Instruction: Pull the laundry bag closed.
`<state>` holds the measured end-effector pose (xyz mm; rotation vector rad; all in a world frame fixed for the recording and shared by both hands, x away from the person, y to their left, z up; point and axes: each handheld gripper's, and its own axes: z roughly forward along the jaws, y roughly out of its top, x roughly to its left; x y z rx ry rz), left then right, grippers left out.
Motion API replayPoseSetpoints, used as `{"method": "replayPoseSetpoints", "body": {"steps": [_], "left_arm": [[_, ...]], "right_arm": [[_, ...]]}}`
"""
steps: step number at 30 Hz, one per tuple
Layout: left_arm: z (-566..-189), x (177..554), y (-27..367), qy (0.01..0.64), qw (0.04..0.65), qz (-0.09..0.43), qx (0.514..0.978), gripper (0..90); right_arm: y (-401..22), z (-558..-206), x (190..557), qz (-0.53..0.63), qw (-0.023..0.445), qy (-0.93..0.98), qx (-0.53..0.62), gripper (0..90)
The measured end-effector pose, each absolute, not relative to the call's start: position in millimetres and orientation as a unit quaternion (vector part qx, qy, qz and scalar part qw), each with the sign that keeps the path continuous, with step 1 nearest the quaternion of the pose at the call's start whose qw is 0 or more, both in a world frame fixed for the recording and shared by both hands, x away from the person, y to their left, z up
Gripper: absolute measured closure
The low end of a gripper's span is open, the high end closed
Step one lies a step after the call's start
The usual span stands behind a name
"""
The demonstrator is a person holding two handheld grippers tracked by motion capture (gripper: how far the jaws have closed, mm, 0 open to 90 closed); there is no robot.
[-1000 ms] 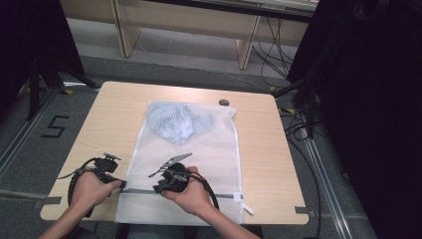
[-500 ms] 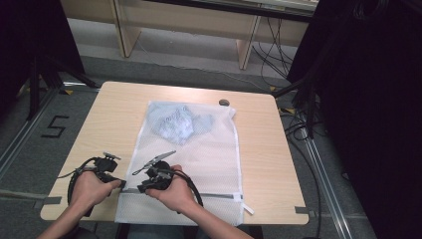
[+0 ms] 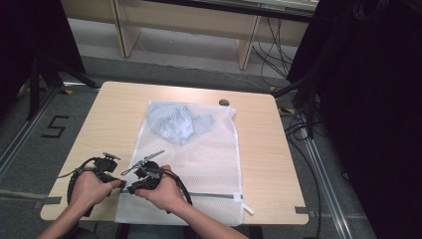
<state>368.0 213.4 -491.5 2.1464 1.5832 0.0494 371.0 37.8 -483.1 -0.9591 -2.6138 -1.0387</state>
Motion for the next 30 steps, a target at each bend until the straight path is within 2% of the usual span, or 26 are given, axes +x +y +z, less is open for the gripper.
{"method": "replayPoseSetpoints", "body": {"steps": [20,26,28,30], "left_arm": [[-492,368,215,0.578,0.235,0.016,0.781,89.6],[-492,368,215,0.581,0.238,0.015,0.779,89.6],[-492,368,215,0.581,0.238,0.015,0.778,89.6],[-492,368,215,0.581,0.238,0.015,0.778,89.6]], "right_arm": [[51,-495,381,-0.342,0.124,-0.865,-0.344,74.1],[54,-497,382,-0.342,0.125,-0.867,-0.34,76.4],[56,-496,380,-0.338,0.119,-0.871,-0.336,81.2],[57,-496,380,-0.337,0.117,-0.873,-0.334,82.1]]}}
